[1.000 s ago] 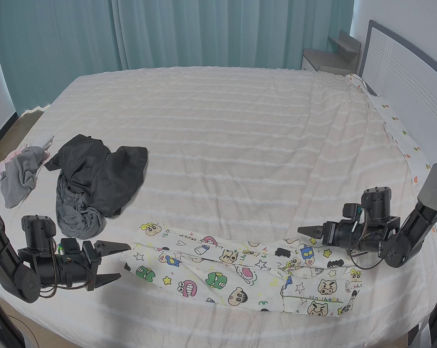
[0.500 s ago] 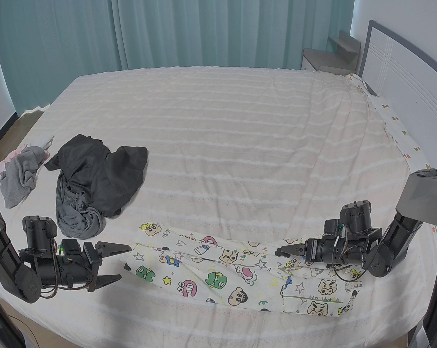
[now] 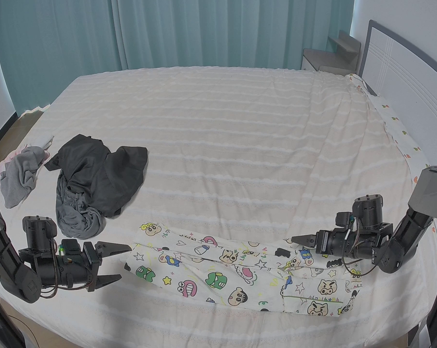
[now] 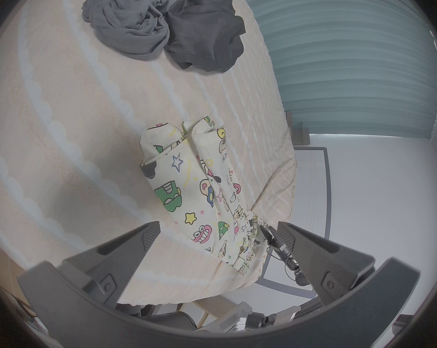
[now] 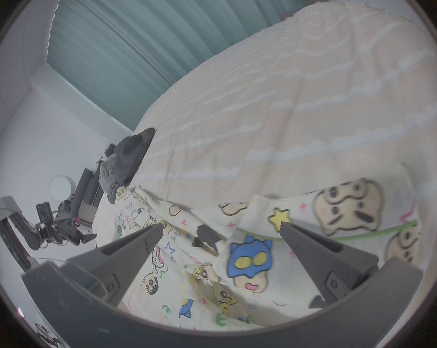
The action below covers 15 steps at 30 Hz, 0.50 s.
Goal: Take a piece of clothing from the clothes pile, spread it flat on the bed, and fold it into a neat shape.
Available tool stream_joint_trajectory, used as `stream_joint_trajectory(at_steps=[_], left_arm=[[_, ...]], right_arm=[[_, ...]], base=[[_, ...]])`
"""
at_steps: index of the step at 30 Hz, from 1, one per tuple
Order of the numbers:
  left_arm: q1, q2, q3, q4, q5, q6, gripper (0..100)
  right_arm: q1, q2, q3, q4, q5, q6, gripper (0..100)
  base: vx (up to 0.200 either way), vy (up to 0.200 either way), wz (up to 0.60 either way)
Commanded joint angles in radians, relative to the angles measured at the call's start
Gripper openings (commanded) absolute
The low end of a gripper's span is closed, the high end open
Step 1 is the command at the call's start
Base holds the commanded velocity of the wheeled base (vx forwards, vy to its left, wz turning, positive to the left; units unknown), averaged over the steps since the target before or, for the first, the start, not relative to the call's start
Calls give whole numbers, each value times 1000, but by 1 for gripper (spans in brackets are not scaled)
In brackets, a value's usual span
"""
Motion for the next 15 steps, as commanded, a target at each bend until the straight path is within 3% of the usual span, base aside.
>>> stream_joint_trajectory(at_steps=[1, 15], left_arm=[[-1, 1, 0, 0, 0, -1, 100], [-1, -34, 8, -2, 8, 1, 100]], right_arm=[[-65, -58, 45, -2, 3, 9, 100], [-187, -27, 128, -16, 9, 49, 100]], base=[[0, 0, 0], [0, 0, 0]])
